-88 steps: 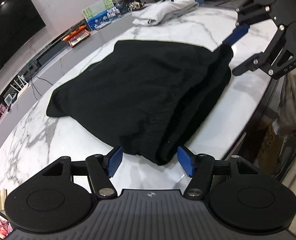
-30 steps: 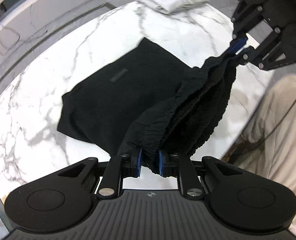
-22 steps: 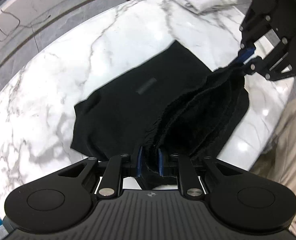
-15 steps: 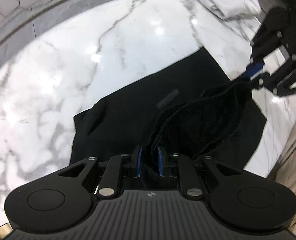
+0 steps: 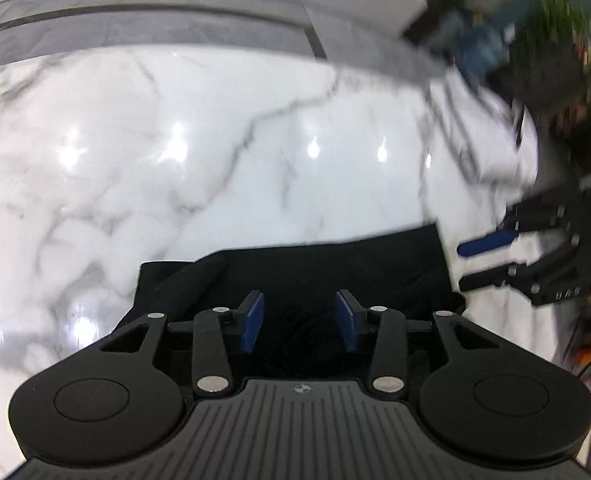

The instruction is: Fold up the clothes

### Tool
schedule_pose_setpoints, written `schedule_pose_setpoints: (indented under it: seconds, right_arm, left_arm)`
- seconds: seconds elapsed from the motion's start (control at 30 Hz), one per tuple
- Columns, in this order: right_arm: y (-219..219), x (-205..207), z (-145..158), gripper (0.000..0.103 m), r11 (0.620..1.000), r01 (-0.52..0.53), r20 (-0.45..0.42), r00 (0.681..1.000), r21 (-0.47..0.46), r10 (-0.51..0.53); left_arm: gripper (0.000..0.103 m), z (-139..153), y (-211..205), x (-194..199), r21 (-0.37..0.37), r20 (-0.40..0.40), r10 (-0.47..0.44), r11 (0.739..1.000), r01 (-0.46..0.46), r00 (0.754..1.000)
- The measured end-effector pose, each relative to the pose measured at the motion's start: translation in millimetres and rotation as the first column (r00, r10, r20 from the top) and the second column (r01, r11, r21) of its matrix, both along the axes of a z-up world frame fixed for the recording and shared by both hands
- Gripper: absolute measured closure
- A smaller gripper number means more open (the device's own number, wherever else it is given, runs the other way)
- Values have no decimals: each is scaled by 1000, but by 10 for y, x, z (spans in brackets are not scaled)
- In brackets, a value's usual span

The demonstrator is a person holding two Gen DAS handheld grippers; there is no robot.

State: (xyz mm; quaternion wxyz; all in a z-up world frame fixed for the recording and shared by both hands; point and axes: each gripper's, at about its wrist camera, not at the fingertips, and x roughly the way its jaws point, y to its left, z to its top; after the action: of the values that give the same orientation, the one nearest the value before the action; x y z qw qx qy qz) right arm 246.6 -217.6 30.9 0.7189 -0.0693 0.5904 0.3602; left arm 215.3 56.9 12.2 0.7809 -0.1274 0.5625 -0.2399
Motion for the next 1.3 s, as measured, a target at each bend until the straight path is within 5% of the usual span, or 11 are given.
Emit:
schedule_pose_setpoints:
  seconds: [0.1, 0.2, 0.47, 0.77, 0.93, 1.07, 1.17, 1.3]
  right_arm:
    - [-81, -237, 96, 51, 999, -5, 45, 999, 43, 3]
    - [-94, -455, 50, 50, 998, -31, 95, 995, 45, 26]
    - [97, -562, -309, 46, 995, -70, 164, 985, 70, 58]
    - [90, -437, -548, 45, 998, -5, 191, 981, 58, -7]
    - [120, -451, -679, 49, 995, 49, 188, 980, 86, -65]
    - [148, -551, -630, 69, 994, 76, 245, 965, 81, -94]
    - [131, -678, -498, 79, 993, 64, 302, 949, 98, -91]
    - [87, -816, -192, 80, 990, 52, 349, 932, 128, -94]
  left_arm:
    - [52, 169, 103, -236, -31, 53, -26, 999, 27, 998]
    - [40, 221, 113, -409, -6, 112, -46, 999, 47, 993]
    - [39, -100, -85, -680, 82, 142, -109, 992, 98, 984]
    - [40, -342, -68, -692, 34, 187, -57, 998, 52, 981]
    - [55, -383, -125, -760, 82, 238, -56, 996, 37, 970]
    - [68, -269, -251, -941, 184, 341, -112, 982, 51, 933]
    - [75, -146, -251, -1041, 171, 370, -103, 984, 41, 923]
    - [77, 107, -256, -1121, 172, 401, -104, 984, 37, 910]
